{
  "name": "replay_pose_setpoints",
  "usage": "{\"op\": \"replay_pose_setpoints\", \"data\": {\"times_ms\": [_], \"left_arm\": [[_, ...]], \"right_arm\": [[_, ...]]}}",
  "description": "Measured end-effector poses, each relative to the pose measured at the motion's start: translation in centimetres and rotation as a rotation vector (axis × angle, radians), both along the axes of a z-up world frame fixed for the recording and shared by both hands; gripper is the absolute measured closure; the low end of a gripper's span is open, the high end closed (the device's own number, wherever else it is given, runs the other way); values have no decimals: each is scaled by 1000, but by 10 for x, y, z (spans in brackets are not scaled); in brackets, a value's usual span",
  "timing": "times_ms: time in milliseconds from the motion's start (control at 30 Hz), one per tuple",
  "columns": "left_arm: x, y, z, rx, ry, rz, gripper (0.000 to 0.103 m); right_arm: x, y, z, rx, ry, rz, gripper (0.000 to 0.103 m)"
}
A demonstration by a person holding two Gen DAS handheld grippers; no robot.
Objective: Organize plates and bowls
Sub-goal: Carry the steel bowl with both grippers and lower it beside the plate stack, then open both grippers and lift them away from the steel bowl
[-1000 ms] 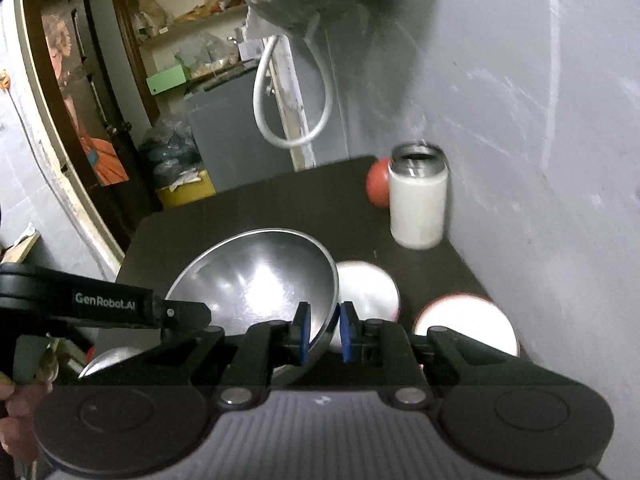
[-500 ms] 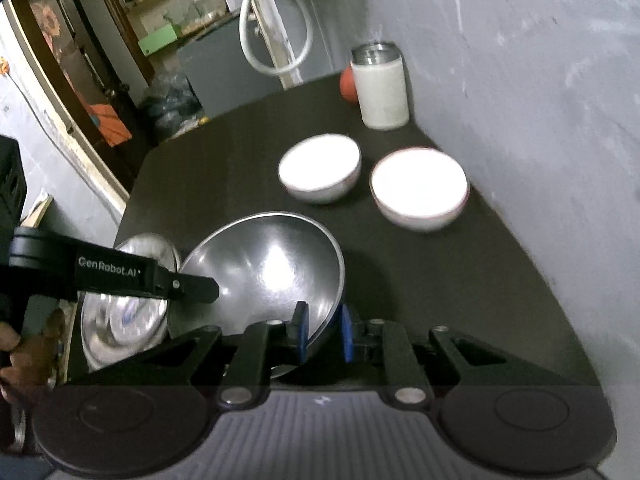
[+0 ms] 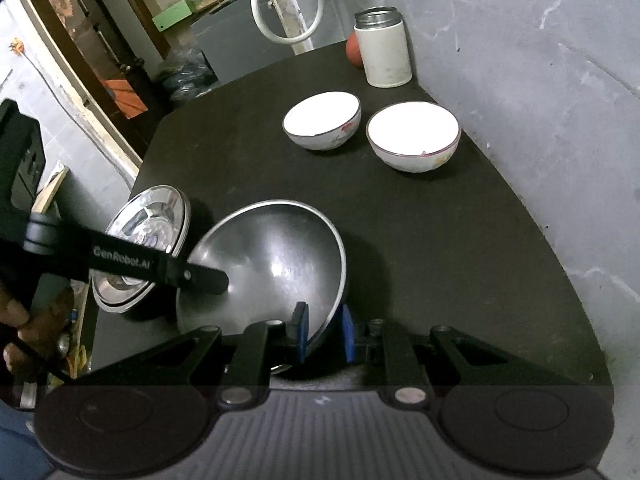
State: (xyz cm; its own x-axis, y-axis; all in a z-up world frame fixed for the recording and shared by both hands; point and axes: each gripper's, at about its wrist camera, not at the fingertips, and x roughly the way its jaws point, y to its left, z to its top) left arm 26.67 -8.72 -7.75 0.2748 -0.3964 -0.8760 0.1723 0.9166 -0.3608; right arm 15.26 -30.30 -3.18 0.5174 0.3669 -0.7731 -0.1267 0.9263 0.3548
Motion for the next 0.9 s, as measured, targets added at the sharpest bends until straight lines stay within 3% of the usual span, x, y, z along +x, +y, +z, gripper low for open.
{"op": "replay_pose_setpoints", "data": {"times_ms": [167,200,233,267,300,433,500,633,700,900], "left_arm": [[-3,-2,0,-5,3,25,82],[-4,-2,1,-2,-2,34,73],[-6,-1,3,8,-10,39,66],[-7,-4,5,23,-22,43,50],[-9,-6,9,45,-41,48,38],[-19,-10,23,119,-94,46,29],[-23,-11,29,141,-114,44,21],[-31,-14,43,205,-154,39,14],[-34,-13,50,235,-173,44,4],[-35,-14,66,239,-239,87,2]], "right_arm": [[0,-5,0,19,-13,26,77],[0,-6,1,19,-24,32,73],[-1,-6,2,14,-34,35,53],[-2,-7,3,7,-45,33,34],[-2,-8,4,4,-59,28,30],[-2,-16,1,31,-68,15,17],[-3,-19,0,42,-76,15,14],[-6,-22,-4,69,-89,6,0],[-9,-22,-4,72,-100,-7,0],[-22,-23,5,34,-133,-31,0]]}}
